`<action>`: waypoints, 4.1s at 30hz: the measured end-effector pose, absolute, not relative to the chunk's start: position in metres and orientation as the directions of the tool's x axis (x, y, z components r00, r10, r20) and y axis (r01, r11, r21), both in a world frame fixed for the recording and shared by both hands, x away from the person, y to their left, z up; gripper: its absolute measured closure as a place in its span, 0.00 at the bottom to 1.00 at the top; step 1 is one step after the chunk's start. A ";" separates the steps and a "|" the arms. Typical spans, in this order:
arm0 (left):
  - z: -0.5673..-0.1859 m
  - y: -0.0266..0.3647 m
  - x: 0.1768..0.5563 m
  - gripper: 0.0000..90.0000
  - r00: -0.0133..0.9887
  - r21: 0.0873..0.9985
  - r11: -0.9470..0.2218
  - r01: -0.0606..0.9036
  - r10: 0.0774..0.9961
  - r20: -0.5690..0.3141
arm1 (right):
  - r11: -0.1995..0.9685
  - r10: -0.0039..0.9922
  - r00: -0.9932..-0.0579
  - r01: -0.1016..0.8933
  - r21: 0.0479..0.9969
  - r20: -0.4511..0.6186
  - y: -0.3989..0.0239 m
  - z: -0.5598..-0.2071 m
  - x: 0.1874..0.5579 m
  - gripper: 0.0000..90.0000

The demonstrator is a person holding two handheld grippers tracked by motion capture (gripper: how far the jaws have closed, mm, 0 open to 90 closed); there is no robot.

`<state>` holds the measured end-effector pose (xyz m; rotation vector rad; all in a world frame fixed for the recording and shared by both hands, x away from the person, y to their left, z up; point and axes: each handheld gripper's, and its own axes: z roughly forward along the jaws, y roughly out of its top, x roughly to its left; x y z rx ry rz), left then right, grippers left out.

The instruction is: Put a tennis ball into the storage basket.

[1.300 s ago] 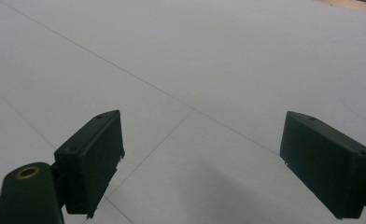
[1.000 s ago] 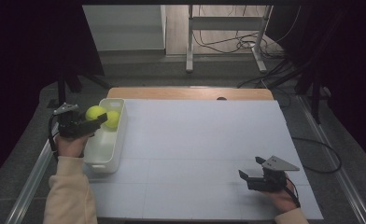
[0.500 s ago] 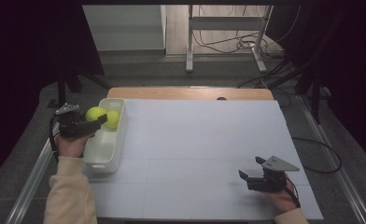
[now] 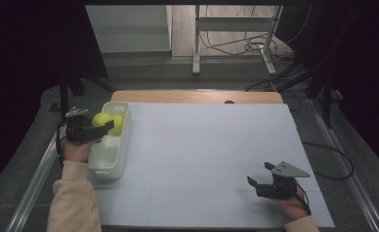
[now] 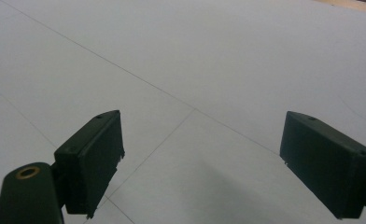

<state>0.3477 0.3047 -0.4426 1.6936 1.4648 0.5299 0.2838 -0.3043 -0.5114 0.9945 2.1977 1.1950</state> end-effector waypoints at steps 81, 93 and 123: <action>-0.427 0.239 0.318 0.11 0.511 0.862 -0.101 0.497 0.837 -0.196 | 0.377 0.745 -0.665 0.354 0.856 -0.053 -0.299 -0.509 0.284 0.16; -0.441 0.223 0.303 0.11 0.573 0.857 -0.149 0.494 0.797 -0.192 | 0.381 0.751 -0.657 0.357 0.853 -0.060 -0.300 -0.509 0.282 0.16; -0.496 0.179 0.255 0.14 0.662 0.830 -0.260 0.493 0.731 -0.165 | 0.386 0.734 -0.678 0.365 0.848 -0.042 -0.296 -0.512 0.278 0.16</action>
